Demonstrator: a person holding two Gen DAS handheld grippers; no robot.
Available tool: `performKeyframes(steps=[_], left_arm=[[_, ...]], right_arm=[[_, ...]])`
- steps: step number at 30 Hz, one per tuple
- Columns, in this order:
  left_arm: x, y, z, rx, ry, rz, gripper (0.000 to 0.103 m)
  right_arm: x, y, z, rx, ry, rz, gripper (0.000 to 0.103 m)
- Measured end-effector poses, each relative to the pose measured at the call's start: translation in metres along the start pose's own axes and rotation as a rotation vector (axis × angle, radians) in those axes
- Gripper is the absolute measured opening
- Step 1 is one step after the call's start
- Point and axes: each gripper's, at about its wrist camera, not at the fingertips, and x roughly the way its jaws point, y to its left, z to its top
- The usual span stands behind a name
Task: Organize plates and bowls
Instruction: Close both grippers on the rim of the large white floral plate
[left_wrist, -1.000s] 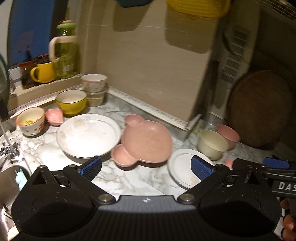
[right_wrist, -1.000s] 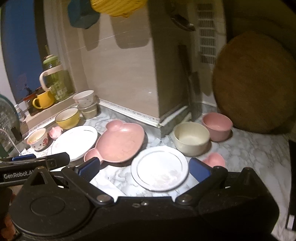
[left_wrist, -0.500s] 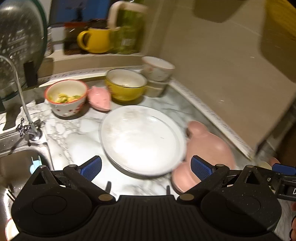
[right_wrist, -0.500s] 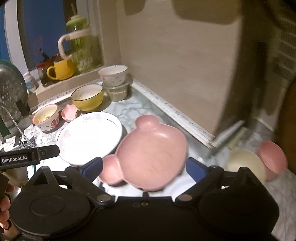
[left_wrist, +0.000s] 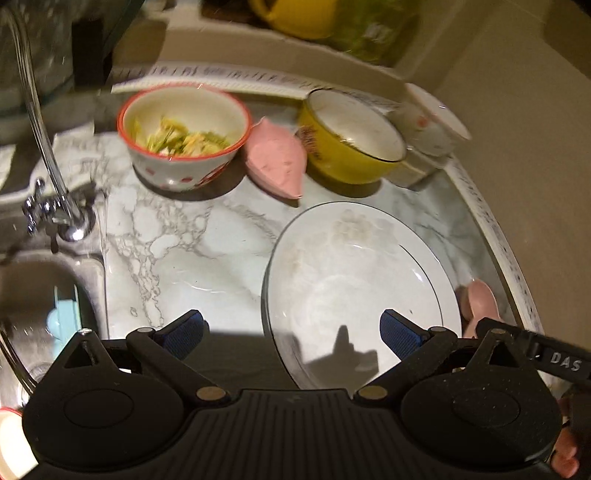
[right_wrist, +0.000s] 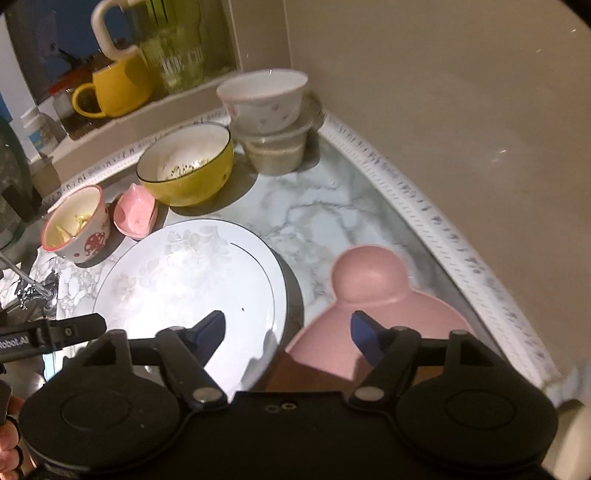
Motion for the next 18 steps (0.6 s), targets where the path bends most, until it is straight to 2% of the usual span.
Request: performKeyframes(steps=[2, 4, 7, 11, 14, 16, 18], left_arm=[[0.007, 0.005, 0.005, -0.023, 0.011, 0.008, 0.1], [0.012, 0.008, 0.007, -0.032, 0.02, 0.001, 0.098], [0.017, 0.009, 0.009, -0.023, 0.027, -0.002, 0.098], [0.026, 0.012, 0.011, -0.021, 0.051, 0.003, 0.074], [0.032, 0.013, 0.01, -0.005, 0.056, 0.018, 0.059], [0.033, 0.013, 0.01, 0.002, 0.061, 0.014, 0.055], [0.033, 0.013, 0.01, 0.004, 0.055, 0.009, 0.044]], right_arm=[[0.013, -0.001, 0.006, 0.015, 0.025, 0.023, 0.065], [0.023, 0.0, 0.009, 0.015, 0.05, 0.052, 0.05], [0.034, 0.002, 0.013, 0.003, 0.059, 0.071, 0.047], [0.045, 0.0, 0.017, 0.014, 0.075, 0.07, 0.037], [0.051, -0.002, 0.018, 0.024, 0.092, 0.072, 0.023], [0.054, -0.002, 0.018, 0.029, 0.102, 0.082, 0.014], [0.056, -0.003, 0.017, 0.038, 0.103, 0.083, 0.013]])
